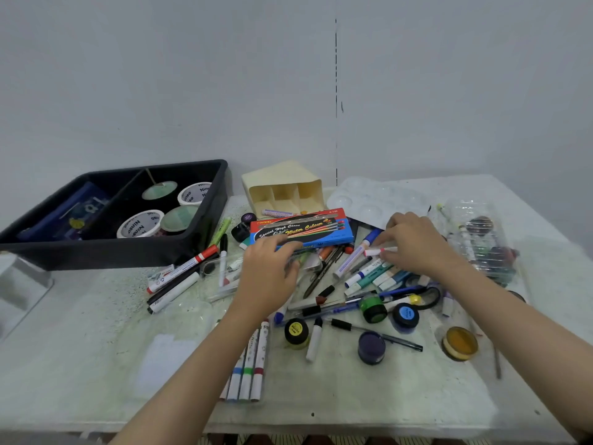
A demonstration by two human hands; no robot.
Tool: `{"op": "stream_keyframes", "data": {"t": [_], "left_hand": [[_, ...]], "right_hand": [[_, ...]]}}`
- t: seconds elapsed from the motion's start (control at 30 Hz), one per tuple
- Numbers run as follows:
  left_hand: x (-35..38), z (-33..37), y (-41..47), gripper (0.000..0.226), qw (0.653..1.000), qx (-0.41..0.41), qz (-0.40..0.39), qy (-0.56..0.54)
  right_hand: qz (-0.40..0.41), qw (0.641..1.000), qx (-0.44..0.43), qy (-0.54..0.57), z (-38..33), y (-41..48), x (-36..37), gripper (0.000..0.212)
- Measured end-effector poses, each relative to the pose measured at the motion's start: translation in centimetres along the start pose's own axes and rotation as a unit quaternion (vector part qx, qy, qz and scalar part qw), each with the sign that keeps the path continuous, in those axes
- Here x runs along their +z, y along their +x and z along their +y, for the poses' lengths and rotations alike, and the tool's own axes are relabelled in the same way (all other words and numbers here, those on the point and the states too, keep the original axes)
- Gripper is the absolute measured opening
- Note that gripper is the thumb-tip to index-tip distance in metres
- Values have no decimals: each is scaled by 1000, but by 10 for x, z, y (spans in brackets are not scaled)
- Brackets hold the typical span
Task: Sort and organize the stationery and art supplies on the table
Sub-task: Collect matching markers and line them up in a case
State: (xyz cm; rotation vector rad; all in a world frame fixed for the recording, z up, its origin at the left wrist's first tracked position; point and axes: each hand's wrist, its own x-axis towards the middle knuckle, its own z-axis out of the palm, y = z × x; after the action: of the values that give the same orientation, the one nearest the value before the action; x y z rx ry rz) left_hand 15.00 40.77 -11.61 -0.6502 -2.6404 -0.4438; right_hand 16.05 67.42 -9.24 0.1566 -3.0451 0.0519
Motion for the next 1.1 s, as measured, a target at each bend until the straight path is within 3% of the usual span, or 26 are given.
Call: {"op": "stream_keyframes", "data": {"t": [0.13,0.27,0.4,0.5,0.63,0.7,0.77,0.93,1.03,1.1], "left_hand": [[0,28,18,25,993,43,-80,-76],[6,55,27,21,982,87,-151,-78],[15,70,28,19,978,108,-172,-56],[19,74,30,17,979,110,-171,-31],[23,79,36,20,980,104,-167,-17],[24,83,39,25,979,97,-177,-12],[25,87,44,28,976,87,-197,-16],[31,99,52,24,973,59,-217,-42],[31,105,53,21,975,44,-218,-19],[30,105,52,19,976,39,-215,-7]], "right_hand": [[0,1000,0,17,-2,2,5,27],[-2,1000,-6,20,0,6,7,25],[1,999,-9,40,5,12,9,20],[57,994,-13,91,7,8,7,16],[191,953,12,234,8,-12,-6,19],[226,932,28,283,7,-25,-16,29],[260,911,51,317,7,-37,-25,26],[275,895,107,335,5,-66,-33,8],[264,898,158,314,0,-80,-33,17],[274,877,195,344,-3,-88,-32,16]]}}
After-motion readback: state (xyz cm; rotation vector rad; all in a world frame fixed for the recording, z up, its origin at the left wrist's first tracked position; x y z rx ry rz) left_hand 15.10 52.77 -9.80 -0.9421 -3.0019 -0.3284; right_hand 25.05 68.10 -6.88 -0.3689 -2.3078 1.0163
